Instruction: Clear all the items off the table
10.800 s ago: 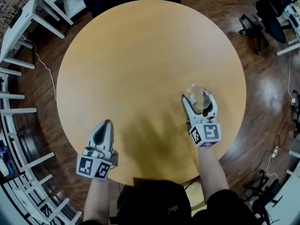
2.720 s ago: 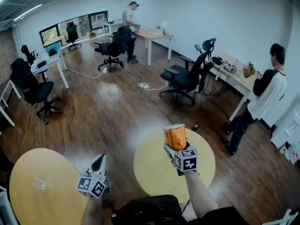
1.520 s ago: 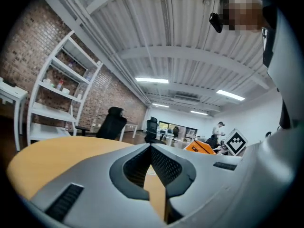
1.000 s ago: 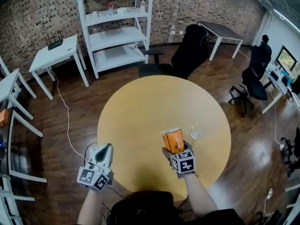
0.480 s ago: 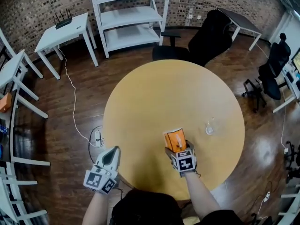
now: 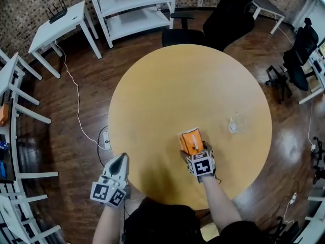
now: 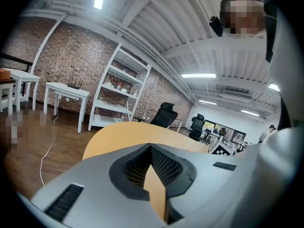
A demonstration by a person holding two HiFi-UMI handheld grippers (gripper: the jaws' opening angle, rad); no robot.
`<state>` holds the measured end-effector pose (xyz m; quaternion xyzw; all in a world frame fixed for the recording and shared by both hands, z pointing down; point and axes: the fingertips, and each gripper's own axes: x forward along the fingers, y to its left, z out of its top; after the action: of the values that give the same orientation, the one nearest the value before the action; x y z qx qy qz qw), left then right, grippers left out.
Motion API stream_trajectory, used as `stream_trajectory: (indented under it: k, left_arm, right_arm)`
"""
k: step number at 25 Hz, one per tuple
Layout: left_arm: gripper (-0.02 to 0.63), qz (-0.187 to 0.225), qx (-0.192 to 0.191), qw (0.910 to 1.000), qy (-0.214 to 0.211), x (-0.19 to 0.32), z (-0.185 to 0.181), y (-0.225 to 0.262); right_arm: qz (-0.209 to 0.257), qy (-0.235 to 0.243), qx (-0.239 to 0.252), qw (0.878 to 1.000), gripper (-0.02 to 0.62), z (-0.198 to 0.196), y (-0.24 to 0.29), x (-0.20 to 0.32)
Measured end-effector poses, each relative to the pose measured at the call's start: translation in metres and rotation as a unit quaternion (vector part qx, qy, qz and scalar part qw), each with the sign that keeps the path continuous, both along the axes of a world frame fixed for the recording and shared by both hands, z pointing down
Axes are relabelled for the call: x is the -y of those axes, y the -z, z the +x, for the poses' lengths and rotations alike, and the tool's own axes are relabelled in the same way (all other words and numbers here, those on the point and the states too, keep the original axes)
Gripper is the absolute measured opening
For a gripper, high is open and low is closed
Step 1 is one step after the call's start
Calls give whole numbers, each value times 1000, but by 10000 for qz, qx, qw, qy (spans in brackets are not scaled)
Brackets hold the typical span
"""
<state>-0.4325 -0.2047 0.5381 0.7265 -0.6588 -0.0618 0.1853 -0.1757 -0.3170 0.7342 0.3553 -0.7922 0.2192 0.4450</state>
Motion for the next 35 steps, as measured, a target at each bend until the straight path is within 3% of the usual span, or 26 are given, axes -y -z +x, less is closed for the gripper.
stream_trajectory:
  k: [10, 12, 15, 19, 22, 24, 26, 27, 31, 32, 33, 35]
  left_arm:
    - [-8, 55, -173, 9995, -277, 13, 1, 8]
    - [-8, 58, -159, 9993, -335, 11, -2, 7]
    - [-8, 158, -174, 9991, -355, 8, -2, 8]
    - [-8, 307, -151, 9981, -513, 18, 2, 25]
    - [-8, 481, -142, 9964, -684, 28, 21, 45]
    - [-8, 676, -173, 9941, -833, 36, 36, 60]
    - [-8, 858, -221, 9910, -1005, 38, 52, 73]
    - [-8, 934, -245, 9894, -1089, 37, 59, 77]
    - [-8, 1141, -322, 9846, -1281, 30, 77, 90]
    - [-8, 1147, -354, 9844, -1282, 28, 78, 90]
    - [-8, 1144, -406, 9843, -1283, 26, 80, 90]
    - [-8, 1159, -524, 9827, -1343, 24, 87, 89]
  right_arm:
    - [-49, -16, 136, 9999, 485, -7, 8, 0]
    - [-53, -26, 224, 9997, 581, -8, 7, -3]
    - [81, -79, 386, 9992, 581, -7, 14, -7]
    - [446, -390, 886, 9943, 581, -2, 55, -4]
    - [683, -681, 1704, 9806, 580, 15, 108, -3]
    - [833, -950, 2543, 9588, 523, 29, 151, -3]
    - [946, -1305, 3484, 9234, 491, 50, 195, -7]
    - [1023, -1503, 3972, 8995, 443, 64, 216, -11]
    - [1604, -2146, 5560, 7868, 403, 133, 298, -33]
    - [1795, -2202, 5722, 7693, 403, 148, 313, -41]
    - [2026, -2232, 5765, 7595, 403, 160, 325, -51]
    - [2547, -2247, 5697, 7484, 385, 180, 346, -71]
